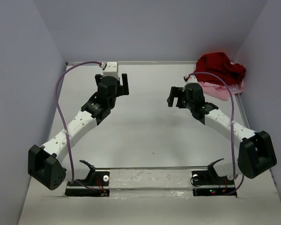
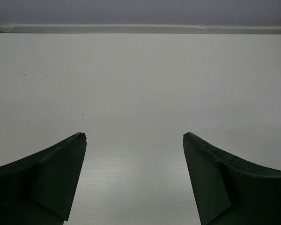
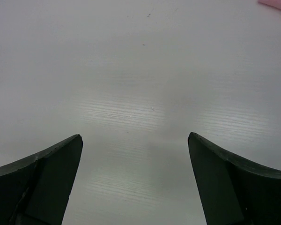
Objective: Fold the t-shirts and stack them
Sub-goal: Pick up the crumpled T-shirt from the corner of the board.
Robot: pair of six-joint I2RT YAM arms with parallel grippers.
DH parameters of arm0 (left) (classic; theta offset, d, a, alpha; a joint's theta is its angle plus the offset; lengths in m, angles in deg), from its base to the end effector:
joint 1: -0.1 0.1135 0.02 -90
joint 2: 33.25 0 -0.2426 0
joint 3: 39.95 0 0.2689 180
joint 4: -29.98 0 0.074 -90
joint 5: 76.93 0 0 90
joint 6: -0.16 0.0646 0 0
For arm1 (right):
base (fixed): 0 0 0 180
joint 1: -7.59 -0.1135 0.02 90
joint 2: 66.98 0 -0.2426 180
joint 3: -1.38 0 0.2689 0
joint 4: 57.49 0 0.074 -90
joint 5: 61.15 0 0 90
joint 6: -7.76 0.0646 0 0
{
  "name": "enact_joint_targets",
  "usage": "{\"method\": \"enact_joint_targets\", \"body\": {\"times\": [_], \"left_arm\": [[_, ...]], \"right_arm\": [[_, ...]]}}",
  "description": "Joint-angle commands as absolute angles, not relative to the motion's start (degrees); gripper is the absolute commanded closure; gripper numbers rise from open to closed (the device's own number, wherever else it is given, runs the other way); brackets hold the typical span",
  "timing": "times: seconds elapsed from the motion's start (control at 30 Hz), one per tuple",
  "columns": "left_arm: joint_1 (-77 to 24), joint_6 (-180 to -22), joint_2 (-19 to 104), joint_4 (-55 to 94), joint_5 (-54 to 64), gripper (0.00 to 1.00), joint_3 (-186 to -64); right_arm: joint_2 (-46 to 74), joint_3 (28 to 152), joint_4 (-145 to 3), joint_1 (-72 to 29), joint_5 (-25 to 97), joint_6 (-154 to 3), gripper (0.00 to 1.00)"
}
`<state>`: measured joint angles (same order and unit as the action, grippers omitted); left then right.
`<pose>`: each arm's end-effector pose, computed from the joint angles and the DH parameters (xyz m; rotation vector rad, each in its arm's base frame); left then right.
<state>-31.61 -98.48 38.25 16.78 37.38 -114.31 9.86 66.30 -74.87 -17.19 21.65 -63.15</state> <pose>0.3052 -0.1573 0.3331 0.0410 1.7368 -0.1462 0.3196 0.1386 0.2266 -0.0269 2.0950 0.3358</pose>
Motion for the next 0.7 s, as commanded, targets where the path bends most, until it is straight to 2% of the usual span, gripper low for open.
{"method": "enact_joint_targets", "body": {"times": [0.0,0.17,0.23,0.43,0.67], "left_arm": [[-32.07,-98.19,37.94,17.8,37.85,0.06,-115.07],[-32.42,-98.36,38.03,17.44,37.85,0.06,-115.42],[-32.42,-99.24,37.68,17.53,36.98,0.06,-115.42],[-32.69,-99.33,37.68,17.45,36.53,0.05,-115.42],[-33.48,-99.33,36.45,17.44,36.97,0.05,-115.42]], "right_arm": [[11.6,68.85,-75.48,-17.02,20.67,-61.94,0.0],[8.44,67.1,-71.28,-17.02,21.56,-62.03,0.02],[9.13,68.06,-71.0,-17.02,21.56,-62.21,0.06],[13.43,78.24,-72.05,-16.5,12.87,-60.19,0.0],[24.13,94.75,-80.21,-8.16,15.31,-57.74,0.01]]}}
